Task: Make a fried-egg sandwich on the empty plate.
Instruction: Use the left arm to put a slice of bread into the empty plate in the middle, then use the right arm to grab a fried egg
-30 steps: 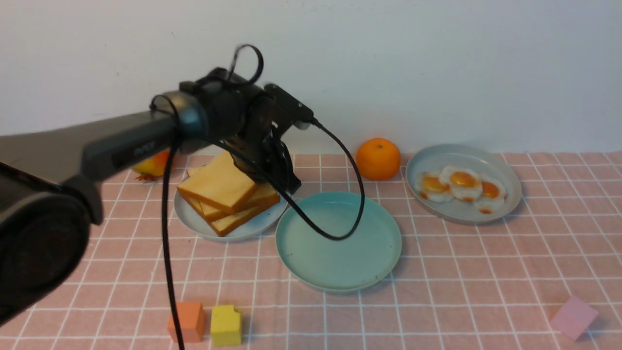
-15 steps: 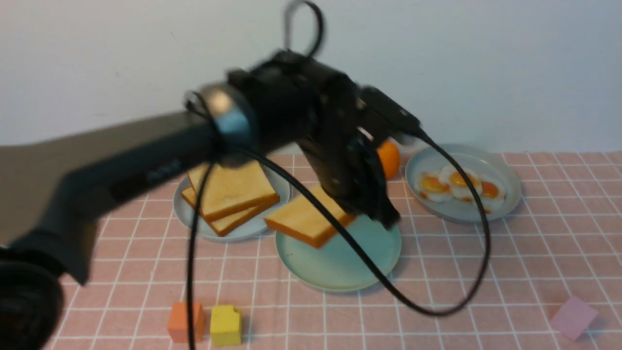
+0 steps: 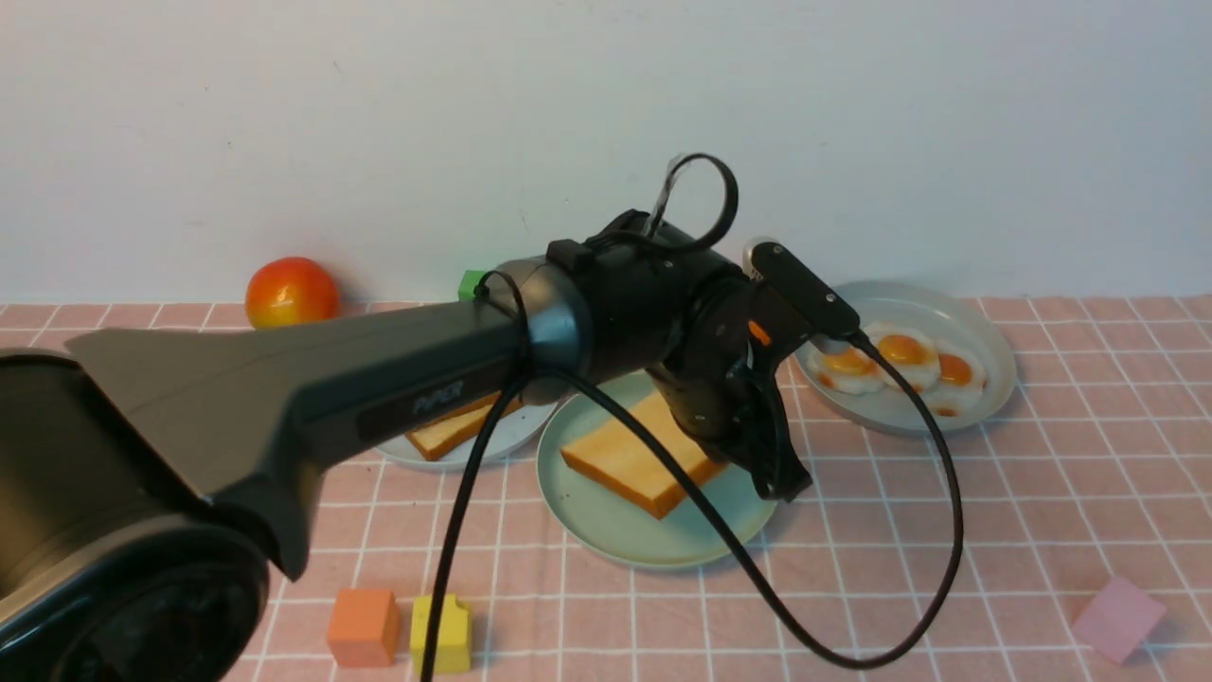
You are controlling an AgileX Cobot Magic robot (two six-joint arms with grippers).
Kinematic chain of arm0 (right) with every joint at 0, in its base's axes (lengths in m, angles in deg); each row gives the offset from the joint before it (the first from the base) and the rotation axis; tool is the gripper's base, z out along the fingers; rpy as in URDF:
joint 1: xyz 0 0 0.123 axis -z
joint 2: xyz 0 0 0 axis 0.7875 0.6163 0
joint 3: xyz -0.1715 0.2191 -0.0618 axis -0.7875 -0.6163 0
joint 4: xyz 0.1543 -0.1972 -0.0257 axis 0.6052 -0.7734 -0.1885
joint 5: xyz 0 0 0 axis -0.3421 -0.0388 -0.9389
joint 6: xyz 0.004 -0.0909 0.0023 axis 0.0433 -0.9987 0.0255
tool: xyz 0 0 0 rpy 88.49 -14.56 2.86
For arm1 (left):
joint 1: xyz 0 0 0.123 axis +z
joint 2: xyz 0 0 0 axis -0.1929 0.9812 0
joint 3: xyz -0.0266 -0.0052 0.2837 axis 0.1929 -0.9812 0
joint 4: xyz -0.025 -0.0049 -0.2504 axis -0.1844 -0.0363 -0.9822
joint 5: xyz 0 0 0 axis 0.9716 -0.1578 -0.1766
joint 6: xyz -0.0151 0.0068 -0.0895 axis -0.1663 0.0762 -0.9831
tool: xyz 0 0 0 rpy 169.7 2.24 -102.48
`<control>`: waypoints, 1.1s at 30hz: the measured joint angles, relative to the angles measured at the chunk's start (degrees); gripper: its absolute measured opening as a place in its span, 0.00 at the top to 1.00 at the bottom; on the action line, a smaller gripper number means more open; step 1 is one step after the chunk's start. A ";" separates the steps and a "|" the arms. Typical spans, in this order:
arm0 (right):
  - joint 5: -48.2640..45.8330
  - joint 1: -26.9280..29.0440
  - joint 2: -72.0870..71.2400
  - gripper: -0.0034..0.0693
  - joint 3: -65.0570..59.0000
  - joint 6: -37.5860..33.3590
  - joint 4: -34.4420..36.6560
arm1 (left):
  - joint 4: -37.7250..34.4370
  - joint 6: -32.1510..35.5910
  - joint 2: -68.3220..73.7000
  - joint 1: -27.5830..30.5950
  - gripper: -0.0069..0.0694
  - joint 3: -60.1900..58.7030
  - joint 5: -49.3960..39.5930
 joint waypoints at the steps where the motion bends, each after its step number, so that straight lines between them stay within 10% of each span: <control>1: 0.01 0.00 0.00 0.82 0.00 0.00 0.00 | 0.05 0.00 0.00 0.00 0.82 0.00 0.00; 15: -0.44 0.00 0.32 0.80 0.00 1.47 0.00 | 0.10 -6.02 -2.05 0.06 0.30 0.88 -6.55; 19: -0.44 0.00 2.74 0.80 0.00 3.66 -0.51 | -0.34 -10.34 -8.50 0.06 0.40 1.99 -12.47; 25: 5.69 0.00 16.42 0.79 0.00 2.95 -5.65 | -5.70 -11.77 -31.67 0.06 0.87 0.42 -18.42; 33: 15.21 1.21 39.39 0.78 3.60 1.34 -17.41 | -13.08 -11.44 -61.37 0.00 0.89 -27.03 -19.27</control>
